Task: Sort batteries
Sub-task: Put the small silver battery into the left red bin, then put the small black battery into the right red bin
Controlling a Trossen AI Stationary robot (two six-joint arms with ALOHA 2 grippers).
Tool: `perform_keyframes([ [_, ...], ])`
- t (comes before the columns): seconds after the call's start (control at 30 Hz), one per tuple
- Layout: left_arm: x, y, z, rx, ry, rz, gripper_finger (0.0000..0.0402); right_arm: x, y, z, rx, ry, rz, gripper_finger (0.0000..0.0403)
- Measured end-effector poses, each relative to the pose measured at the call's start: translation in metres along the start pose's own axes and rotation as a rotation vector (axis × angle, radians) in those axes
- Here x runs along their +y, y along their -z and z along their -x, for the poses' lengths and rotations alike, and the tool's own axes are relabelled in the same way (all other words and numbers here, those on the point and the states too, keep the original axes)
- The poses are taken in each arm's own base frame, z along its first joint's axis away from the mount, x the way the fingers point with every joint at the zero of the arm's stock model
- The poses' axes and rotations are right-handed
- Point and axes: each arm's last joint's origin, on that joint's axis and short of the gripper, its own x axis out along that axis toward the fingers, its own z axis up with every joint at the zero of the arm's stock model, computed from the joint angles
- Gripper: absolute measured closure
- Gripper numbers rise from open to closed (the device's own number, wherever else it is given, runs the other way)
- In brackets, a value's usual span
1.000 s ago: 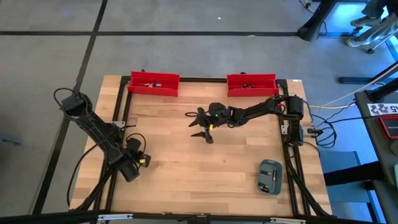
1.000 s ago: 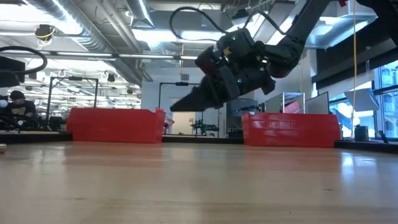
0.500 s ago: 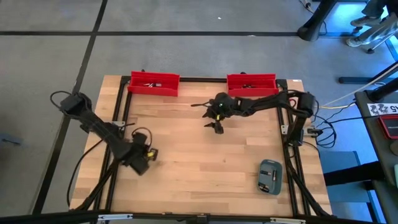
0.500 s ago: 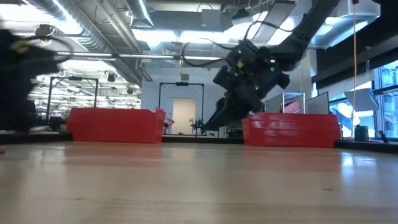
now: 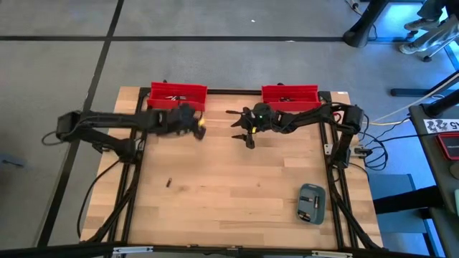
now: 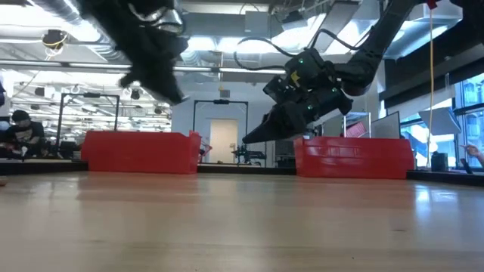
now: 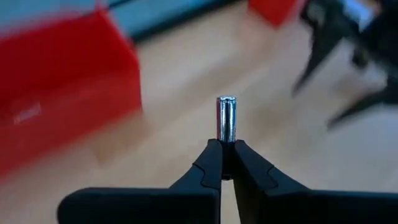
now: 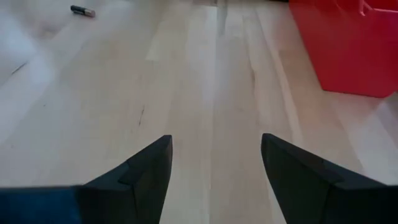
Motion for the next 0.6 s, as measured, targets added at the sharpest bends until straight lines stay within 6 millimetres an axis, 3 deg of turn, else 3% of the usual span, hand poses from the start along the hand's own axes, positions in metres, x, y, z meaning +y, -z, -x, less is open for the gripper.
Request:
perform_keyframes([
  [0.13, 0.029, -0.049, -0.012, -0.038, 0.013, -0.038, 0.0396, -0.003, 0.002, 0.001, 0.031, 0.053, -0.014, 0.0155],
  [0.23, 0.056, -0.074, -0.019, 0.021, -0.017, -0.003, 0.0396, -0.010, 0.003, 0.005, 0.046, 0.120, -0.017, 0.0155],
  [0.47, 0.114, -0.101, -0.046, 0.330, -0.153, 0.064, 0.0395, -0.038, 0.001, 0.016, 0.025, 0.193, -0.042, 0.0155],
  [0.6, 0.136, -0.110, -0.069, 0.497, -0.212, 0.048, 0.0396, -0.051, -0.004, 0.021, -0.008, 0.200, -0.040, 0.0155],
])
